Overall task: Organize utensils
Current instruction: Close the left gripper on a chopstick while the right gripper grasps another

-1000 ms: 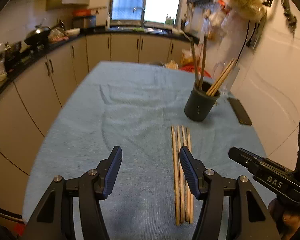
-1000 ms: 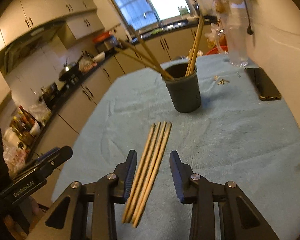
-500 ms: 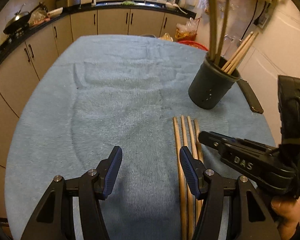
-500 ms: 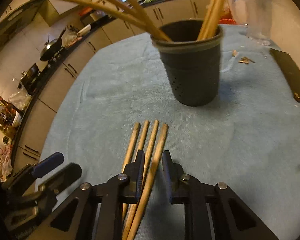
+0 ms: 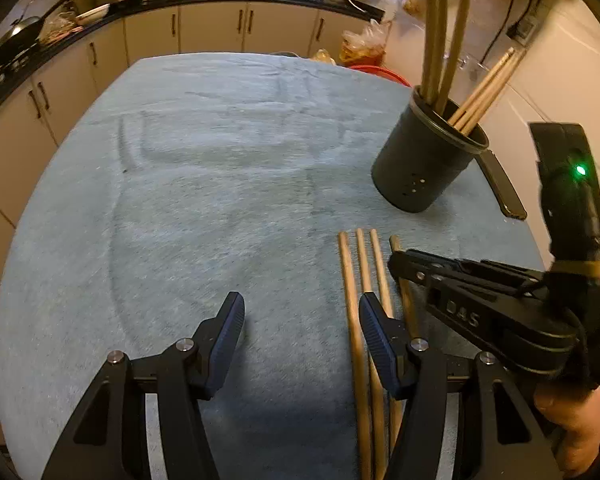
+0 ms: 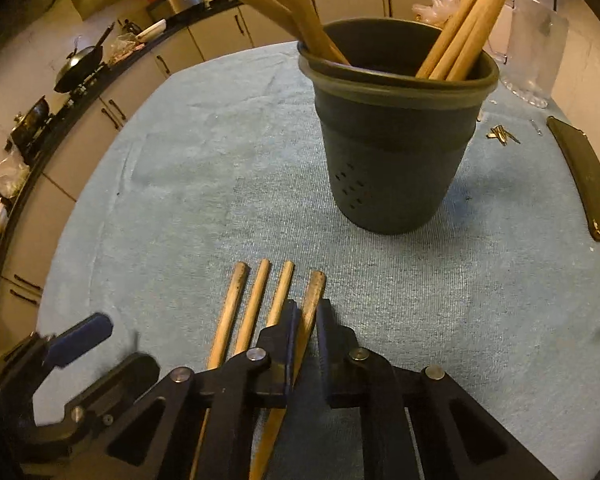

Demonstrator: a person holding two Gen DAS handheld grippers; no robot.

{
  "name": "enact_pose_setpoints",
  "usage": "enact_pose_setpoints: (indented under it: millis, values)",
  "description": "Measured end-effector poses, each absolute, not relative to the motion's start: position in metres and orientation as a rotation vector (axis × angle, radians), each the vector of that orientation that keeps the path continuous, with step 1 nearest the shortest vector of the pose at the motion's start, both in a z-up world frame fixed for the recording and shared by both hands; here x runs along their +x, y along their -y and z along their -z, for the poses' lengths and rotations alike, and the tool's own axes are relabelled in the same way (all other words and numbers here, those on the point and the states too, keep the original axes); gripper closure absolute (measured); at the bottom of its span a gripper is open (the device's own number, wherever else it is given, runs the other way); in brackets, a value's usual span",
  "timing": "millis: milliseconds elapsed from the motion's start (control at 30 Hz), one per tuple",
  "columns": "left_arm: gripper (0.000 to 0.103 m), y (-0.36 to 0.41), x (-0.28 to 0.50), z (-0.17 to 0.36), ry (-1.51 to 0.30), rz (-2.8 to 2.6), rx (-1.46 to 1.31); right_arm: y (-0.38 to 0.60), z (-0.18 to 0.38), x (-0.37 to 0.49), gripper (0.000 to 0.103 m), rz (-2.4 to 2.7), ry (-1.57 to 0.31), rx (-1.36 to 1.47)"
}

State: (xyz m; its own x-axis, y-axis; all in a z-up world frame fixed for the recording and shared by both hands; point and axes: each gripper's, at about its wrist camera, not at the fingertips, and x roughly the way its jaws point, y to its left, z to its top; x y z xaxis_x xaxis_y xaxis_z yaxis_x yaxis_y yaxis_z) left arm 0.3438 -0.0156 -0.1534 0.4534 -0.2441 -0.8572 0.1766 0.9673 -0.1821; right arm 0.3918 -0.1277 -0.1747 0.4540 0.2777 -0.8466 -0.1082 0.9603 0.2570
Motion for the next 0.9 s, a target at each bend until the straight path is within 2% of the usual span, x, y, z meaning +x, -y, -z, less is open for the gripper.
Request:
enact_pose_setpoints:
  millis: [267,333,500,700,767,900]
  values:
    - [0.043,0.041,0.366,0.168,-1.123,0.304,-0.007,0.181,0.178,0.379,0.094,-0.169,-1.068,0.229]
    - [0.054,0.045,0.372,0.175,-1.142,0.297,0.010,0.190,0.180,0.376,0.094,-0.167,-1.066,0.252]
    - [0.063,0.051,0.381,0.178,-1.154,0.274,0.028,0.198,0.182,0.376,0.094,-0.180,-1.055,0.259]
    - [0.063,0.078,0.393,0.182,-1.179,0.244,0.184,0.203,0.183,0.371,0.094,-0.192,-1.052,0.261]
    - [0.067,0.084,0.399,0.183,-1.179,0.243,0.206,0.200,0.181,0.372,0.093,-0.197,-1.062,0.224]
    - [0.084,0.080,0.407,0.181,-1.194,0.241,0.206,0.194,0.180,0.374,0.092,-0.229,-1.098,0.165]
